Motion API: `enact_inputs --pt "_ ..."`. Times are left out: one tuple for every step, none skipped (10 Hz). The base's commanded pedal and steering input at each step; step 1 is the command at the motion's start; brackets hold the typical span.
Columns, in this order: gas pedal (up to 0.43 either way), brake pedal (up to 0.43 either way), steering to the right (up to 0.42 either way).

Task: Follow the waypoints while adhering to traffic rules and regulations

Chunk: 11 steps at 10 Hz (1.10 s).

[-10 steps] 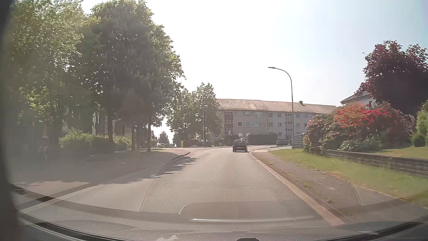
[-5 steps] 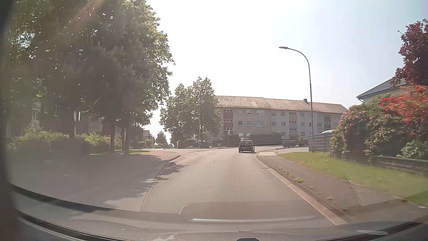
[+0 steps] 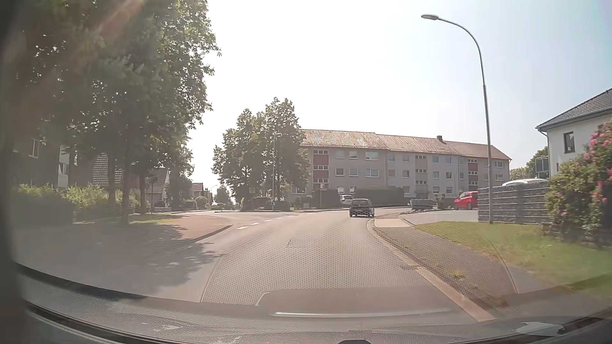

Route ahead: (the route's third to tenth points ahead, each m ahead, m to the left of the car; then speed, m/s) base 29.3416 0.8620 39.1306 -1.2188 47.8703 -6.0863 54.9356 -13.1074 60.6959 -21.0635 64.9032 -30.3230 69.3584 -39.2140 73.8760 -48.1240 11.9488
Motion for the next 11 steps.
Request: enact_inputs --pt "0.11 0.0 0.012" --pt "0.118 0.0 0.012" --pt "0.118 0.0 0.012" --pt "0.118 0.0 0.011" --pt "0.13 0.0 0.011" --pt "0.13 0.0 0.012" --pt "0.13 0.0 0.013" --pt "0.13 0.0 0.015" --pt "0.13 0.0 0.017" --pt "0.13 0.0 0.018" --pt "0.138 0.0 0.018"
